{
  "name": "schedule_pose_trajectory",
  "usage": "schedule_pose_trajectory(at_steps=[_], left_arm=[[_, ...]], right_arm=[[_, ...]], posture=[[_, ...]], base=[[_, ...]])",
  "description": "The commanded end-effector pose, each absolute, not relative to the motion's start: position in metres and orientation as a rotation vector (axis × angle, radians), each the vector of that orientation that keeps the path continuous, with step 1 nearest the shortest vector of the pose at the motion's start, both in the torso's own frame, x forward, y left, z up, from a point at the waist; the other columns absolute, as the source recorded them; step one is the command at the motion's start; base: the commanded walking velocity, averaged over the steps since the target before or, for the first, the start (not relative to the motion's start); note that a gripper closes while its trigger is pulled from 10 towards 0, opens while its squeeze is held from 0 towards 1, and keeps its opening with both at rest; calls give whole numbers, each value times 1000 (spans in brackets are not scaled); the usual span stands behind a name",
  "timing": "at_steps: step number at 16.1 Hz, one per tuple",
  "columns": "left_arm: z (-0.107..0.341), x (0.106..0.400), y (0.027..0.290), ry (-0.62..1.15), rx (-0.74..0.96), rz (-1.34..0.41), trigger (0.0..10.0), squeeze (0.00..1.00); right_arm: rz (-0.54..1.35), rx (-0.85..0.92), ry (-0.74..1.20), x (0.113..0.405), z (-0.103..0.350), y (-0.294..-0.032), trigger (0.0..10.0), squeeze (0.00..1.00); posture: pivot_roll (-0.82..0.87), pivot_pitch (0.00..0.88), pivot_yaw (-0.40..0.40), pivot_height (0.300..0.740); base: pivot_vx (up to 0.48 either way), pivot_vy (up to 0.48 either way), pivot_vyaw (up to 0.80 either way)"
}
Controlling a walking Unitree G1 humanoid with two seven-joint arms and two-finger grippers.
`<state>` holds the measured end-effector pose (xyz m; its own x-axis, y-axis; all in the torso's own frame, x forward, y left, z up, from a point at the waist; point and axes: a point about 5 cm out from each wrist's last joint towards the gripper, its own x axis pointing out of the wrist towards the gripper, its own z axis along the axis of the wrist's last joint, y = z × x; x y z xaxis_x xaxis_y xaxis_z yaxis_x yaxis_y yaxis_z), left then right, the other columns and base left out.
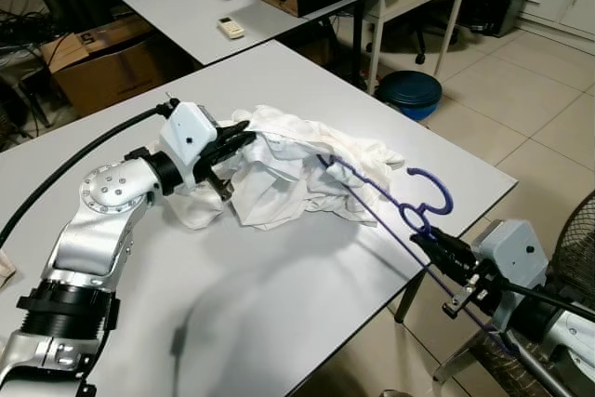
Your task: Hang hanger
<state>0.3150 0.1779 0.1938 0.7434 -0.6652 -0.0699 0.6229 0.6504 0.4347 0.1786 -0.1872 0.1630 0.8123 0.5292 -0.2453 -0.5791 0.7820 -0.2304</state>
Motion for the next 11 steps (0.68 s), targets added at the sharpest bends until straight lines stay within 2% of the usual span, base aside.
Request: schedule_pose_trajectory(at_steps=[1, 2, 4, 6, 9, 10, 11], left_arm=[[200, 320, 182, -120, 476, -686, 0, 0], [201, 321, 181, -123, 473, -684, 0, 0], [200, 322, 177, -127, 459, -695, 0, 0], [199, 325, 177, -119, 467, -692, 0, 0], [204, 334, 177, -133, 477, -657, 0, 0], [206, 335, 176, -137, 476, -651, 0, 0], [206, 337, 174, -138, 476, -651, 0, 0]], right_arm=[[618, -357, 117, 181, 173, -181, 10000, 0], [603, -385, 112, 183, 173, -181, 10000, 0], [429, -519, 53, 201, 177, -192, 10000, 0], [413, -514, 40, 203, 181, -190, 10000, 0], [333, -643, 111, 204, 171, -200, 10000, 0], [319, -632, 104, 204, 171, -201, 10000, 0], [384, -606, 95, 201, 172, -195, 10000, 0]], posture=[[-218, 33, 118, 740], [-219, 33, 118, 740], [-220, 35, 125, 740], [-220, 36, 136, 740], [-216, 34, 152, 740], [-216, 34, 152, 740], [-215, 33, 154, 740]], base=[[0, 0, 0], [0, 0, 0], [0, 0, 0], [0, 0, 0], [0, 0, 0], [0, 0, 0], [0, 0, 0]])
